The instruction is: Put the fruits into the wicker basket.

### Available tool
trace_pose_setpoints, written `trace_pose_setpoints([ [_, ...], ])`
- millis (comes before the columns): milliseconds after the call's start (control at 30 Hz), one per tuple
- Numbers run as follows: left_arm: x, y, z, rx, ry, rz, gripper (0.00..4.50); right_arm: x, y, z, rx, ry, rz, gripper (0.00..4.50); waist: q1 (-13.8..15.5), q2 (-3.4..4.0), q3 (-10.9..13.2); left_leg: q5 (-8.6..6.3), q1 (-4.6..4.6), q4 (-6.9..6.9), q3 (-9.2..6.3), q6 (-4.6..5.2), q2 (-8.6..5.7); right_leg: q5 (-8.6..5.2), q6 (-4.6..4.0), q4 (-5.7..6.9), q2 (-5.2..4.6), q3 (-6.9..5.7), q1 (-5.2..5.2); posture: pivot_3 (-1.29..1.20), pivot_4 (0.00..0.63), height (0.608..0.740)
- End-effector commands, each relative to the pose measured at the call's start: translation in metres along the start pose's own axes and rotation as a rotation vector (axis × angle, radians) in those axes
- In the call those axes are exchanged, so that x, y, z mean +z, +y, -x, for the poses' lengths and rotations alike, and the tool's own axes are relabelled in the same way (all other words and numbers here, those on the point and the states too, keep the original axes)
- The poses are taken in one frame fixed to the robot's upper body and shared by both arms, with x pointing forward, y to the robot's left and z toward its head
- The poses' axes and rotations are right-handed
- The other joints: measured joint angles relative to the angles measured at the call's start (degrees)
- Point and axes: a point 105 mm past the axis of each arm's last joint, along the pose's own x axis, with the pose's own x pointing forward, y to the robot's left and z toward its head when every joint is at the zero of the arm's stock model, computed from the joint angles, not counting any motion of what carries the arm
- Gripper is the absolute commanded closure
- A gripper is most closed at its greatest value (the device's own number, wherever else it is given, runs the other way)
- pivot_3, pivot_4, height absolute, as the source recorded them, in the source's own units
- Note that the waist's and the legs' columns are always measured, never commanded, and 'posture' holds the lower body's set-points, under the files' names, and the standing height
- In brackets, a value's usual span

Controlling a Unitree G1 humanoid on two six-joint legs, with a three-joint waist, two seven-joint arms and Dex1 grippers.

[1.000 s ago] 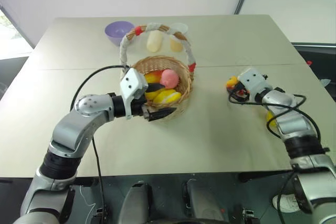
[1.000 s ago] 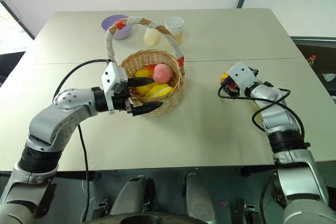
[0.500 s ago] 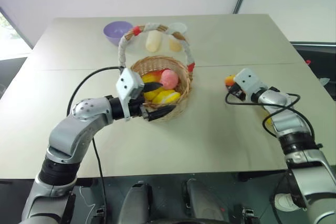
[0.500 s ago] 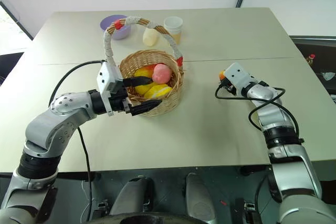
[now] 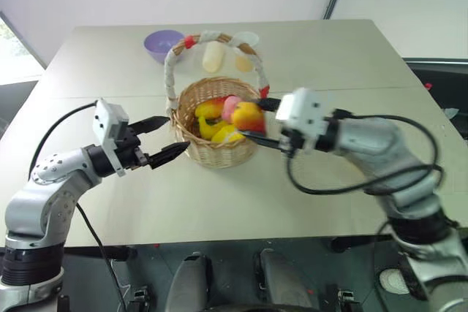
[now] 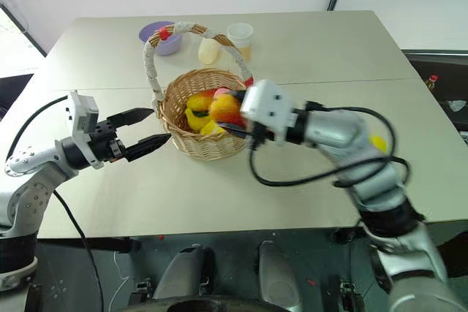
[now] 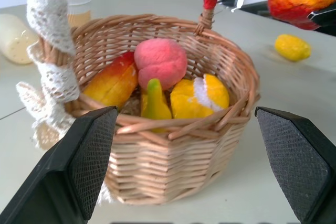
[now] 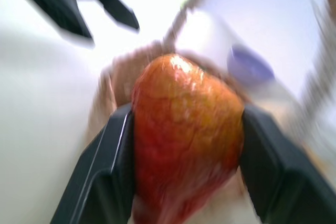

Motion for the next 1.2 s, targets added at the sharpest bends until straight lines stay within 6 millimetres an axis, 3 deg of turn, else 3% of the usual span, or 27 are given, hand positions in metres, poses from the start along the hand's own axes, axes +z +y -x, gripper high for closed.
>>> trace_pose_setpoints([
  [33, 0.011, -0.003, 0.001, 0.026, -0.045, -0.043, 0.0, -0.01, -0.02, -0.027, -0.109, 0.046, -0.009, 2.4, 0.05, -0.01, 0.0, 0.0, -0.01, -0.01, 0.0, 0.0, -0.04, 0.01, 0.01, 0.02, -0.03, 0.0, -0.01, 0.0, 0.15, 0.74],
  [100, 0.012, -0.005, 0.0, 0.036, -0.058, -0.037, 0.0, -0.011, -0.021, -0.034, -0.106, 0.046, -0.02, 2.4, 0.36, -0.02, -0.01, 0.0, -0.14, -0.04, -0.03, 0.0, -0.1, 0.1, 0.17, 0.02, -0.1, 0.0, -0.12, 0.0, 0.15, 0.74],
  [133, 0.013, -0.007, -0.001, 0.037, -0.062, -0.035, 0.0, -0.01, -0.02, -0.036, -0.101, 0.04, -0.017, 1.38, 0.39, -0.03, -0.01, -0.01, -0.21, -0.05, -0.07, 0.01, -0.12, 0.1, 0.18, 0.01, -0.13, -0.02, -0.16, 0.0, 0.15, 0.74],
  [233, 0.012, -0.012, -0.002, 0.039, -0.067, -0.031, 0.0, -0.005, -0.021, -0.038, -0.101, 0.014, -0.004, 0.04, 0.22, -0.05, -0.03, -0.04, -0.65, -0.05, -0.05, 0.06, -0.21, 0.12, 0.21, 0.01, -0.26, -0.02, -0.57, 0.0, 0.15, 0.74],
  [300, 0.013, -0.014, -0.003, 0.036, -0.072, -0.028, 0.0, 0.007, -0.018, -0.034, -0.08, -0.042, 0.036, 0.04, 0.18, -0.04, -0.02, -0.01, -1.02, 0.05, -0.03, 0.02, -0.22, 0.14, 0.23, 0.12, -0.27, -0.02, -1.01, 0.0, 0.15, 0.74],
  [367, 0.015, -0.017, -0.008, 0.016, -0.081, -0.026, 0.0, 0.022, -0.017, -0.013, -0.055, -0.112, 0.041, 0.04, 0.26, -0.04, -0.02, -0.01, -1.01, 0.04, -0.05, 0.01, -0.2, 0.14, 0.23, 0.13, -0.25, -0.04, -1.01, 0.0, 0.15, 0.74],
  [467, 0.019, -0.025, -0.017, -0.03, -0.098, -0.025, 0.0, 0.027, -0.022, 0.017, -0.068, -0.128, 0.004, 0.04, 0.28, -0.05, -0.02, -0.01, -0.99, 0.04, -0.08, 0.02, -0.2, 0.14, 0.22, 0.13, -0.24, -0.06, -0.96, 0.0, 0.15, 0.74],
  [600, 0.028, -0.051, -0.044, -0.181, -0.14, -0.022, 0.0, 0.0, -0.034, 0.088, -0.22, 0.031, -0.148, 0.04, 1.73, -0.13, -0.07, -0.03, -0.97, 0.06, -0.17, 0.05, -0.28, 0.14, 0.23, 0.05, -0.29, -0.13, -0.76, 0.0, 0.15, 0.74],
  [700, 0.034, -0.077, -0.066, -0.319, -0.16, -0.038, 0.0, -0.04, -0.041, 0.142, -0.436, 0.223, -0.246, 0.04, 1.67, -0.15, -0.08, -0.05, -0.94, 0.08, -0.08, 0.09, -0.32, 0.14, 0.23, 0.0, -0.29, -0.08, -0.71, 0.0, 0.15, 0.74],
  [867, 0.04, -0.106, -0.095, -0.476, -0.191, -0.068, 0.0, -0.106, -0.032, 0.218, -0.787, 0.503, -0.397, 0.04, 1.11, -0.1, -0.11, -0.04, -0.82, 0.08, 0.0, 0.09, -0.34, 0.13, 0.23, 0.05, -0.01, 0.04, -0.68, 0.0, 0.15, 0.74],
  [1033, 0.037, -0.113, -0.104, -0.528, -0.189, -0.081, 0.0, -0.142, -0.018, 0.253, -0.994, 0.654, -0.443, 0.04, -0.3, 0.06, -0.17, 0.0, -0.6, 0.05, 0.06, 0.04, -0.29, 0.12, 0.22, 0.21, 0.16, 0.19, -0.64, 0.0, 0.15, 0.74],
  [1200, 0.033, -0.112, -0.103, -0.534, -0.177, -0.079, 0.0, -0.158, -0.015, 0.253, -1.08, 0.622, -0.546, 0.04, -0.21, 0.07, -0.18, 0.0, -0.4, 0.04, 0.06, 0.04, -0.29, 0.11, 0.22, 0.27, 0.29, 0.41, -0.57, 0.0, 0.15, 0.74],
])
